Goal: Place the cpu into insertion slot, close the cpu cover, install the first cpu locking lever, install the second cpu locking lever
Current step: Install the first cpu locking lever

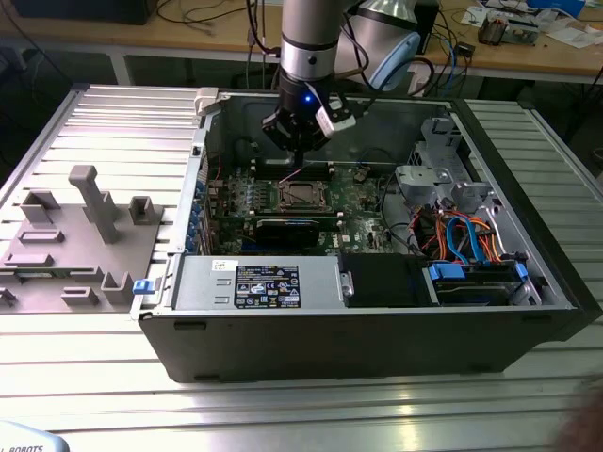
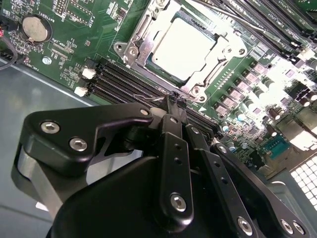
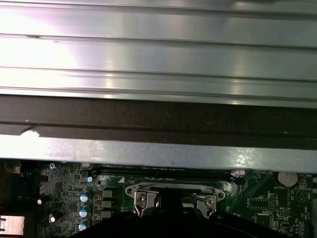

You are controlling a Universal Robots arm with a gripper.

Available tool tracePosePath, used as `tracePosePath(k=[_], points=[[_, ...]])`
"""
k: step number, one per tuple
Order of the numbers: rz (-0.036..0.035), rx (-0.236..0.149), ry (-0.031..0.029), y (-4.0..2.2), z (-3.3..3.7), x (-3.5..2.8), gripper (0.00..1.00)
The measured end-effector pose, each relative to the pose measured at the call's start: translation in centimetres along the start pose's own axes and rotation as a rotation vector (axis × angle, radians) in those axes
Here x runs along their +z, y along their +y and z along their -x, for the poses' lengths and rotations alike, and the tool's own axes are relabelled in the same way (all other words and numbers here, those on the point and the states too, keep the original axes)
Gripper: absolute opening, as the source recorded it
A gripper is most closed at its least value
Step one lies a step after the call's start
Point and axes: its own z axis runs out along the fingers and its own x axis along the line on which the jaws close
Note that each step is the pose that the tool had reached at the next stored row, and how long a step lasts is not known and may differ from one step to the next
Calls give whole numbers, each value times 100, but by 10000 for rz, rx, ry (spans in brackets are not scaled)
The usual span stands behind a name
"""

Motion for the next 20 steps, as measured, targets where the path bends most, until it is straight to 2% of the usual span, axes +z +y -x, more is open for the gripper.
tracePosePath(k=[7, 10, 11, 13, 17, 20], points=[[1, -11, -1, -1, 25, 29, 11], [12, -56, 0, 4, -33, 55, 11], [40, -93, -3, 5, -74, 77, 11], [66, -152, -1, 5, -87, 102, 11], [74, -257, 4, 18, -94, 158, 11], [73, -259, 3, 37, -141, 174, 11]])
